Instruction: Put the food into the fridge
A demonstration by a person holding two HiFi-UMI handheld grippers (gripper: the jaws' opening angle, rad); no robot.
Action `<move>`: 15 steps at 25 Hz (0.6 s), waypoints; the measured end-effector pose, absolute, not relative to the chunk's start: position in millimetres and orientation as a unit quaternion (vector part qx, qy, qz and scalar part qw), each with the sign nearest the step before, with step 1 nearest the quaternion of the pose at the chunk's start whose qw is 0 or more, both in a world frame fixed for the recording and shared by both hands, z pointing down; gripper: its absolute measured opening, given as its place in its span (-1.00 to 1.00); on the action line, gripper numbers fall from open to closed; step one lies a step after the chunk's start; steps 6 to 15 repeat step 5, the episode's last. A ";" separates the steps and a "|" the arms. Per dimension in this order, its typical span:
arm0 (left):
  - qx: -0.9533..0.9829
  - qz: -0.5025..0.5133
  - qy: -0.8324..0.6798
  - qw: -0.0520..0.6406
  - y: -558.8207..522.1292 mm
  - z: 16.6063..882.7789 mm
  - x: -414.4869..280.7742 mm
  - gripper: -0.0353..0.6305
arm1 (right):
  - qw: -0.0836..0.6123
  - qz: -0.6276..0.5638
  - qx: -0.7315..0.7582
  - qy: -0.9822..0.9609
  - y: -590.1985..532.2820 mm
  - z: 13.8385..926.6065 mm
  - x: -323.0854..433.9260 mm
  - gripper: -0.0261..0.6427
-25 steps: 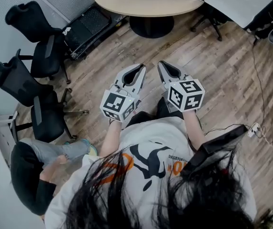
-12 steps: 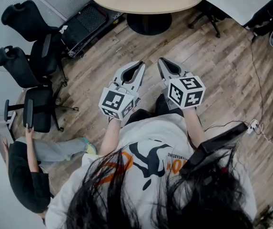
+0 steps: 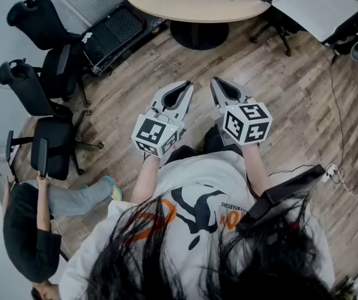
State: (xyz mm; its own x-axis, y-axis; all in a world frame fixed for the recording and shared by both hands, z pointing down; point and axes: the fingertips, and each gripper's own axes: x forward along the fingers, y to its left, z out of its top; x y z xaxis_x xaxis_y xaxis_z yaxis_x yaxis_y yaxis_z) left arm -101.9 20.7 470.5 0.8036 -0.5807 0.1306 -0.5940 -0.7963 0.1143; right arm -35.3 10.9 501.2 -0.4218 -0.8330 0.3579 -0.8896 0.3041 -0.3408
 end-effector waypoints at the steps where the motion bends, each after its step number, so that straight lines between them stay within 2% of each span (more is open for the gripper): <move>1: 0.947 0.044 -0.311 0.075 21.0 470.7 -102.4 -0.85 | 0.057 0.249 0.534 -0.806 11.4 501.5 -35.7 -0.84; 15: 0.946 0.043 -0.314 0.075 21.3 470.4 -105.9 -0.85 | 0.059 0.250 0.532 -0.807 13.8 502.7 -39.0 -0.84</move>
